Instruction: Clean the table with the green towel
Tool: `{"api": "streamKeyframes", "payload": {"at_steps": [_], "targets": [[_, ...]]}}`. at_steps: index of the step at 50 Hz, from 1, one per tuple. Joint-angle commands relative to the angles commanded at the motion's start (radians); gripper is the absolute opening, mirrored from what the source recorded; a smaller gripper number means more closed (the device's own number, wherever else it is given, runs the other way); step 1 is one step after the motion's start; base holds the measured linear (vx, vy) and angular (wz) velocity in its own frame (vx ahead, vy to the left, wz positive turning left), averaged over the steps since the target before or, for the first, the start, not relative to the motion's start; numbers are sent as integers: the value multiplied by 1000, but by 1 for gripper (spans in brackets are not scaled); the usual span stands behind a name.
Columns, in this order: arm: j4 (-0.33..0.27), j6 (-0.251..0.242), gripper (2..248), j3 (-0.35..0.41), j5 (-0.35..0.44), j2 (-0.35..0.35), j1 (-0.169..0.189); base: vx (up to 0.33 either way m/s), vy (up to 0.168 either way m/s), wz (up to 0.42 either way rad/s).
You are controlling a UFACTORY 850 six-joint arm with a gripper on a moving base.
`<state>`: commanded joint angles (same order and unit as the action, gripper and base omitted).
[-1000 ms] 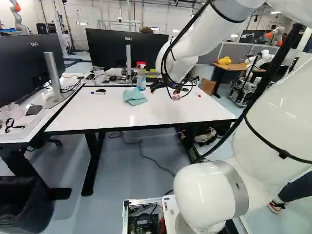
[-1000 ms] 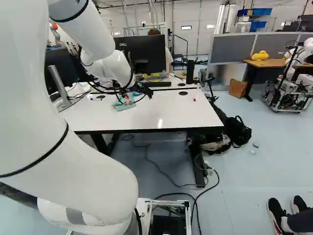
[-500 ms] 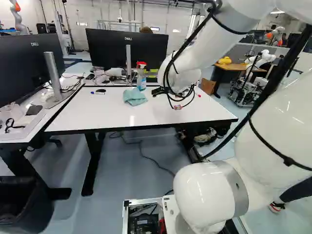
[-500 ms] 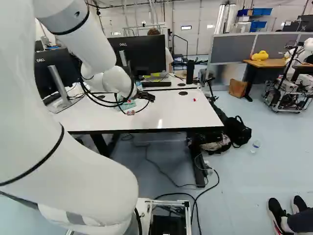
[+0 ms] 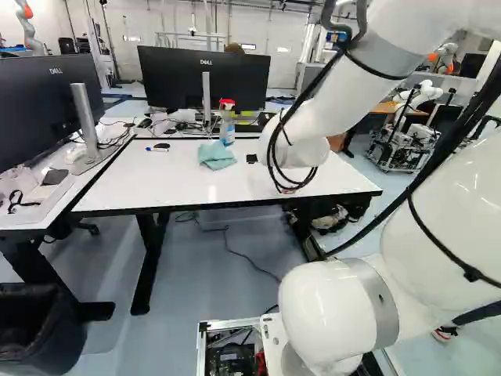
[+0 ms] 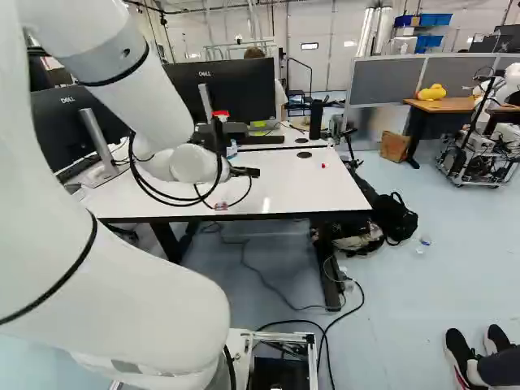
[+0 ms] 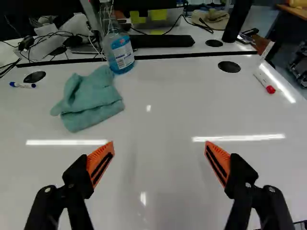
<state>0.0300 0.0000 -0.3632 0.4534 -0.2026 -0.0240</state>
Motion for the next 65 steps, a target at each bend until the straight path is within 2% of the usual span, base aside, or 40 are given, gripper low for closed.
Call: {"api": "streamKeyframes", "payload": {"at_steps": [26,42,65], "targets": [[-16,0,247,143,217,-40,12,0,0,0],[-22,0,247,203,309,-56,18,0,0,0],[-28,0,247,259,394,-72,23,0,0,0]]}}
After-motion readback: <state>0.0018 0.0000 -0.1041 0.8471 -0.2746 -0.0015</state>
